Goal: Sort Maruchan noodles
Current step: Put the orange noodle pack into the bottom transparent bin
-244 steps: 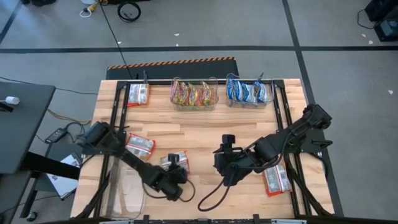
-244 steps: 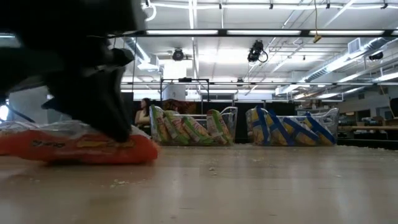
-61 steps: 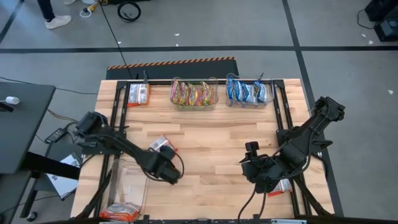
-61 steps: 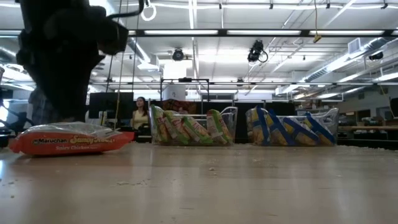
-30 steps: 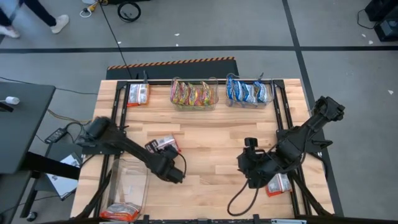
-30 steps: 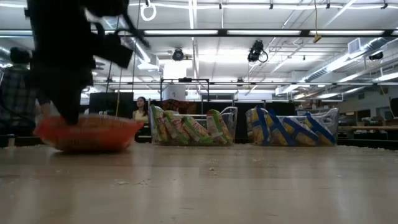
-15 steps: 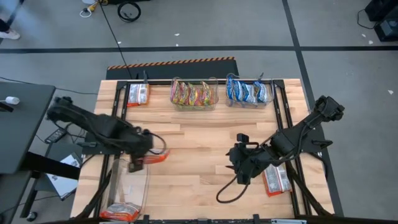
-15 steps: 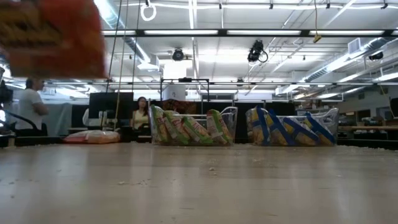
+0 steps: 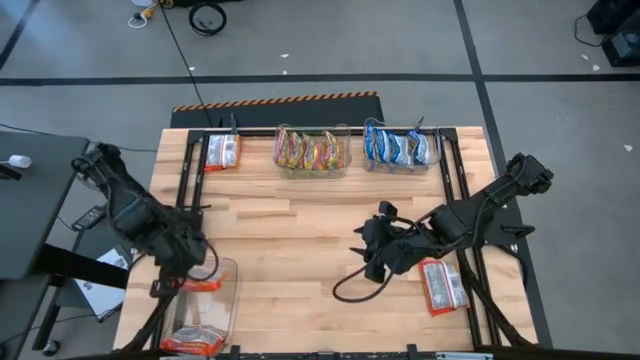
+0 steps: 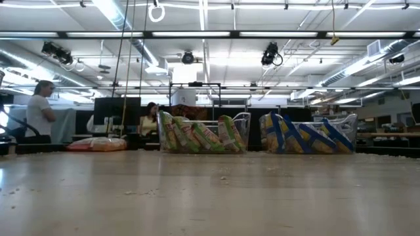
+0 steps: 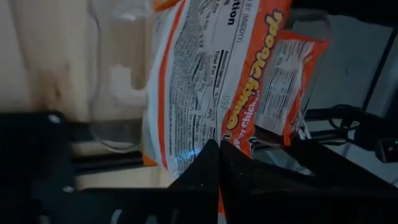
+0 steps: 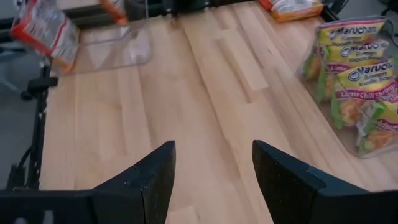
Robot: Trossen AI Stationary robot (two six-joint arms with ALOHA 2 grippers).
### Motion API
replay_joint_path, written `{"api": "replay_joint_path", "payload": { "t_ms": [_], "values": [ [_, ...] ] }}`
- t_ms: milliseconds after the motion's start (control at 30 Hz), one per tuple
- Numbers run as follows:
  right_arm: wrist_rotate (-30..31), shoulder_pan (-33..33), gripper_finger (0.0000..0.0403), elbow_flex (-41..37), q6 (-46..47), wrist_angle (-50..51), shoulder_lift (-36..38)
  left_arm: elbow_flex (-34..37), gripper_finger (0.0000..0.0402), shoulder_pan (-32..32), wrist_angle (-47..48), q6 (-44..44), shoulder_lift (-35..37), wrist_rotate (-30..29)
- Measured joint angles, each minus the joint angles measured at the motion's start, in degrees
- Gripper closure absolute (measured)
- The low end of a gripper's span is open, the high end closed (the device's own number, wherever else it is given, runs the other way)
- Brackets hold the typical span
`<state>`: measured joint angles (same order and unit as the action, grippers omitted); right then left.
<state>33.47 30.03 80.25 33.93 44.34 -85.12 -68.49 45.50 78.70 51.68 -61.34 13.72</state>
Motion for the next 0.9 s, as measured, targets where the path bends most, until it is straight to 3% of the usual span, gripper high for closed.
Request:
{"api": "replay_joint_path", "payload": {
  "t_ms": [200,433,600,900],
  "values": [
    [0.1,-1.8,0.0184,0.0,2.0,-0.2,0.0,9.0,0.0401,7.0,-9.6,7.6,0.0,1.4],
    [0.0,-3.4,0.0184,0.0,0.3,-0.2,0.0,17.5,0.0401,10.8,-33.2,13.5,-0.2,-2.0],
    [-0.5,-5.3,0.0184,0.0,-2.1,-0.2,0.0,17.6,0.0401,12.7,-37.3,14.1,-1.2,-4.2],
    [-1.7,-7.5,0.0184,0.0,-5.6,-1.0,0.0,17.5,0.0401,15.5,-38.4,12.2,-5.2,-2.1]
  ]
}}
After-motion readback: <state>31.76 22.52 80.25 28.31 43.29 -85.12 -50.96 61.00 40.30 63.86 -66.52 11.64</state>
